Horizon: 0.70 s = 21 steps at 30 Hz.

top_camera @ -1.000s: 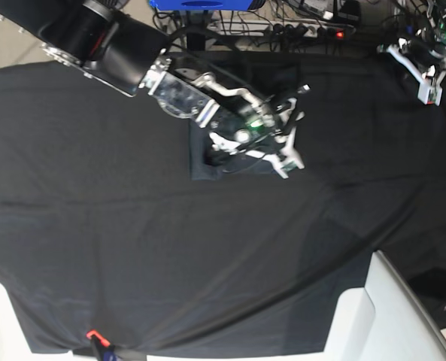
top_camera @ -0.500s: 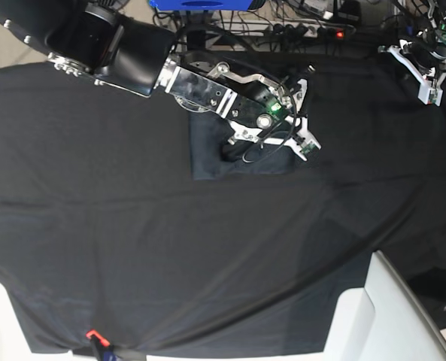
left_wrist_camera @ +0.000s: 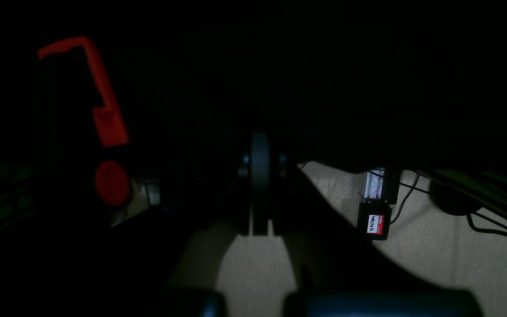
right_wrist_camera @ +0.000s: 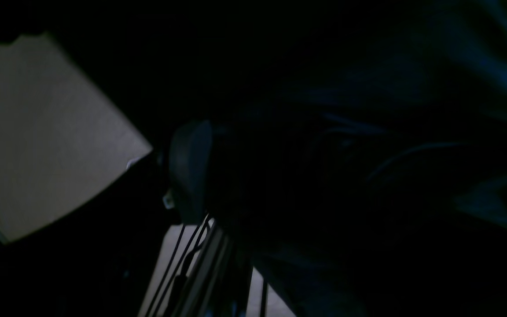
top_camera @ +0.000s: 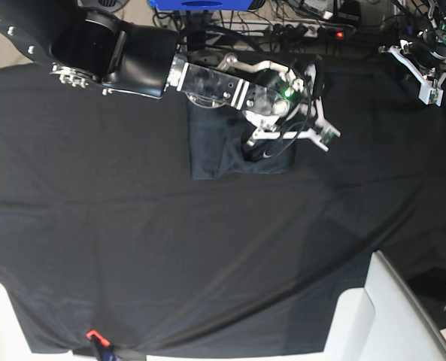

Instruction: Fold the T-shirt properly

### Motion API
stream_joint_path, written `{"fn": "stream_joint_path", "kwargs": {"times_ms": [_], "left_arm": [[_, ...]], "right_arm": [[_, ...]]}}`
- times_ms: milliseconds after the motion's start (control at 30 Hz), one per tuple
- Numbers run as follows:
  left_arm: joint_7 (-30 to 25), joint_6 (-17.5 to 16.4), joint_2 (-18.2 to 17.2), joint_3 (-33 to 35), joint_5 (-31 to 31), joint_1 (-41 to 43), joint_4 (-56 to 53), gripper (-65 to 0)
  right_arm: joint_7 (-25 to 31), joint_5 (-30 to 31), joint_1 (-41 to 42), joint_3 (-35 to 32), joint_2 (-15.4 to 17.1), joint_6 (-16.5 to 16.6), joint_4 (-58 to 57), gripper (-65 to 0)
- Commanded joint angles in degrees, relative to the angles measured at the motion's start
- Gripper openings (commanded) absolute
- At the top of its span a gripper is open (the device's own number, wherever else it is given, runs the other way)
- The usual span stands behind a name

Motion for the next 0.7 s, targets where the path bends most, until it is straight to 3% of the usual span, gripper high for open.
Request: {"fn": "stream_joint_path", "kwargs": {"times_ms": [0,433,533,667], "left_arm": [[-0.46,-0.28,-1.01,-0.30,-0.32,0.21,0.76,-65.0],[-0.28,-0.28,-1.01,-0.30,-0.32,0.21,0.76,-65.0],[-0.28,-0.28,-1.01,-0.30,-0.32,0.21,0.76,-65.0],[-0.28,-0.28,-1.01,-0.30,-0.32,0.13,0.76,-65.0]], "right_arm": [[0.82,-0.20,1.33,0.29,-1.04,-0.13,0.70,-32.9],[0.91,-0.11,2.30,0.64,-1.13,-0.83,0.17,-32.9],[0.74,-0.11,2.12,3.19,-1.13,-7.08,-1.68,-32.9],[0.74,-0.11,1.95,3.28,-1.13,-11.65,-1.76,-32.9]]}}
